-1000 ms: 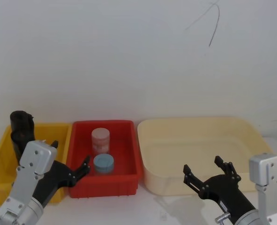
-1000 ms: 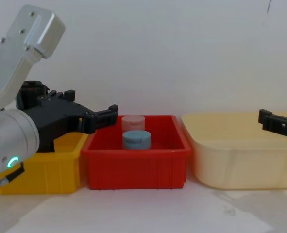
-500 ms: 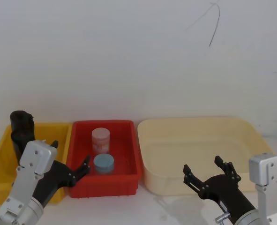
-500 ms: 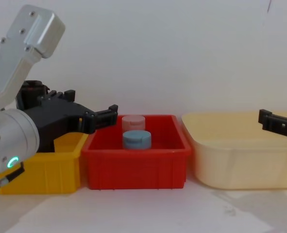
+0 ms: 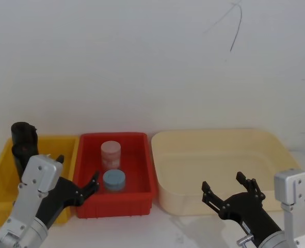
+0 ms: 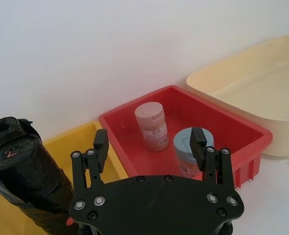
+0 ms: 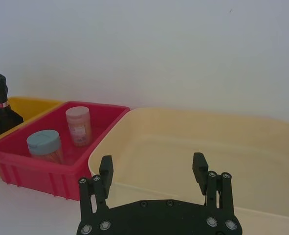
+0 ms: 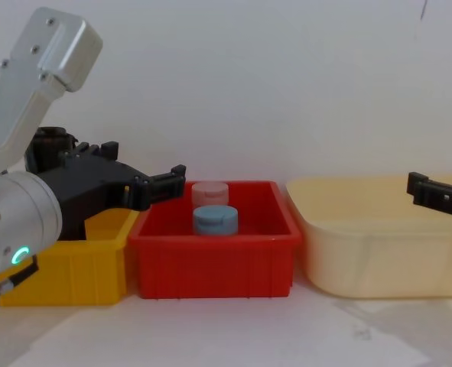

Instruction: Pick up the garbage bag with the one hand and transfer it to the other hand.

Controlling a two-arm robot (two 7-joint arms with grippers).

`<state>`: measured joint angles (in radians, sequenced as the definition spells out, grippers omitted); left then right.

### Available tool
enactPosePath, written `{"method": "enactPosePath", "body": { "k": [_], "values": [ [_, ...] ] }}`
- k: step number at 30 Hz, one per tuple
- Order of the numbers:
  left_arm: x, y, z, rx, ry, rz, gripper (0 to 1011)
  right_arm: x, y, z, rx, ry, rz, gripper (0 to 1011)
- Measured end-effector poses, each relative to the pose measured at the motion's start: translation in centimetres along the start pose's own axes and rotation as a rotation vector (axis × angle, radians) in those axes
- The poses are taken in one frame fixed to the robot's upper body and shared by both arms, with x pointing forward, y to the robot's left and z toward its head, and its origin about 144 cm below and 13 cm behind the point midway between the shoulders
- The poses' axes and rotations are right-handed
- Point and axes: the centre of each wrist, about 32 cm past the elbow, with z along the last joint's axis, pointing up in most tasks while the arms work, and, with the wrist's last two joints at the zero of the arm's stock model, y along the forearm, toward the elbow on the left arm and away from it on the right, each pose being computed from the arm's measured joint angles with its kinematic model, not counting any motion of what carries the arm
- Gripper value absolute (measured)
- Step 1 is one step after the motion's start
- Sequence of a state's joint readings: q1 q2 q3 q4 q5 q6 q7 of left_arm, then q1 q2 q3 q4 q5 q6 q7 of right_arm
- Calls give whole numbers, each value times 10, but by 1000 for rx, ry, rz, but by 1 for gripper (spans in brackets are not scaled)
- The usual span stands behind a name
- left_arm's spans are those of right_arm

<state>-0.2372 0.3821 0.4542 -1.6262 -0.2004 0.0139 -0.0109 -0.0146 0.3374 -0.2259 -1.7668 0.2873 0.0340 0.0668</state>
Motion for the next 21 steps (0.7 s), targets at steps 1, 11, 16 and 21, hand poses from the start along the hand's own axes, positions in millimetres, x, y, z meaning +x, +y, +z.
{"method": "enactPosePath", "body": {
  "k": [1,11,16,21],
  "values": [
    [0,0,0,0,0,0,1001,0,0,0,0,0,0,1001],
    [0,0,0,0,0,0,1001,0,0,0,0,0,0,1001],
    [0,0,0,0,0,0,1001,0,0,0,0,0,0,1001],
    [0,0,0,0,0,0,1001,0,0,0,0,0,0,1001]
  ]
}}
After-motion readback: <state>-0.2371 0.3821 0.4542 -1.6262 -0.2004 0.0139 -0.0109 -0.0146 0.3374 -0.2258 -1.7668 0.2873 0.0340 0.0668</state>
